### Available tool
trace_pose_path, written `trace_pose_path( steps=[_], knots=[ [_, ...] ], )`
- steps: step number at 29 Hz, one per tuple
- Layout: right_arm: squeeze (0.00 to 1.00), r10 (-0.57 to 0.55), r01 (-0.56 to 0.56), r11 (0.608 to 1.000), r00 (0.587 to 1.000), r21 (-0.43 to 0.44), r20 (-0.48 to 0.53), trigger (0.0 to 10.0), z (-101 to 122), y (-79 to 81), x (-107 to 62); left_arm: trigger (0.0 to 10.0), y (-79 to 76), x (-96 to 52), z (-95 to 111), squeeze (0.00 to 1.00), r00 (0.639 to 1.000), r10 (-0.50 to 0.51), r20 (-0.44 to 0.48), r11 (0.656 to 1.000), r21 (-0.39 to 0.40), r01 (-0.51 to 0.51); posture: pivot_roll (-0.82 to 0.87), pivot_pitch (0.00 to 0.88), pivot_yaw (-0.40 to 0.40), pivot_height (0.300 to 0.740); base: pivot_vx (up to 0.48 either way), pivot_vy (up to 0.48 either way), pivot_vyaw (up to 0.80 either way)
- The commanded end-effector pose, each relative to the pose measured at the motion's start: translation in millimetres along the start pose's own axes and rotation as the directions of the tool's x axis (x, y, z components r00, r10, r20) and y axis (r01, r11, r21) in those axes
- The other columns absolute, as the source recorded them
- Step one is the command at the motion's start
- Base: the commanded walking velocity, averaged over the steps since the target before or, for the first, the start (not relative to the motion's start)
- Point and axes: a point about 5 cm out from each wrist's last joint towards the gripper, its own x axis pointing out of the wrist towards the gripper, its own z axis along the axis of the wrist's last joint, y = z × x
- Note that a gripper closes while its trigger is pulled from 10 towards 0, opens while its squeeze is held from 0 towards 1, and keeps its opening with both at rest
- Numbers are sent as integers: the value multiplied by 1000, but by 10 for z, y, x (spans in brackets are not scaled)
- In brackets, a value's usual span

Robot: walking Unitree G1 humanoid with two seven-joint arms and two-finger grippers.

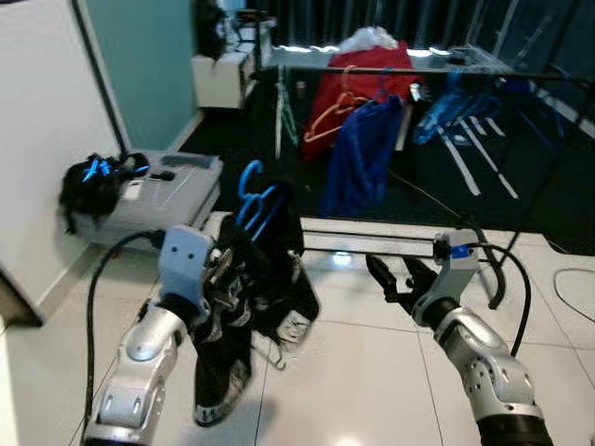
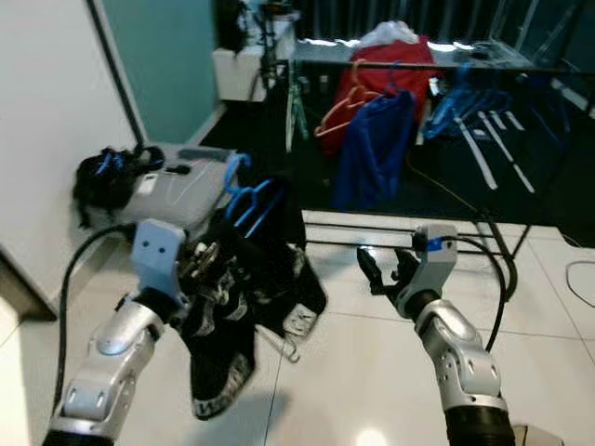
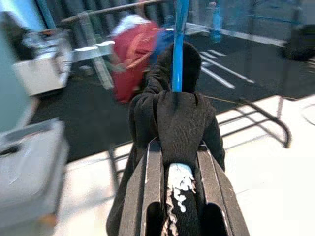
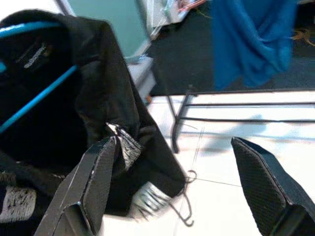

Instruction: Hang hanger

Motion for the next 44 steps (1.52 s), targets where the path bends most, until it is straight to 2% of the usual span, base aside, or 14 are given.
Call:
trace_pose_path(
  steps=[1, 11, 17, 22, 27, 36, 44],
  knots=[
    [0, -13, 13, 1000, 1000, -7, 4, 10000, 13, -35, -20, 10000, -81, 70, 191, 0, 996, -46, 82, 999, 11, 45, -69, 0, 8, 740, 480, 0, -781],
    [0, -10, 10, 1000, 1000, 4, 19, 10000, 24, -33, -23, 10000, -147, 98, 233, 0, 993, -66, 94, 998, -1, 67, -69, 0, 9, 740, 480, 0, -781],
    [0, -6, 6, 1000, 999, 4, 36, 10000, 44, -32, -27, 10000, -124, 157, 212, 0, 998, -12, 58, 1000, 0, 12, -69, 0, 9, 740, 480, 0, 0],
    [0, -6, 6, 1000, 999, 4, 37, 10000, 44, -32, -28, 10000, -123, 167, 213, 0, 998, -5, 55, 1000, 0, 5, -69, 0, 9, 740, 480, 0, 0],
    [0, -6, 6, 1000, 999, 3, 41, 10000, 48, -25, -27, 10000, -174, 218, 213, 0, 999, 2, 41, 1000, -4, -2, -73, 0, 14, 740, 480, 0, 0],
    [0, -6, 6, 1000, 999, 5, 46, 10000, 48, -17, -27, 10000, -362, 278, 214, 0, 999, -40, 26, 999, -21, 41, -74, 0, 16, 740, 480, 0, 0],
    [0, -7, 7, 1000, 999, 3, 48, 10000, 45, -17, -28, 10000, -444, 313, 222, 0, 998, -56, 26, 998, -36, 57, -74, 0, 19, 740, 480, 0, 0]
  ],
)
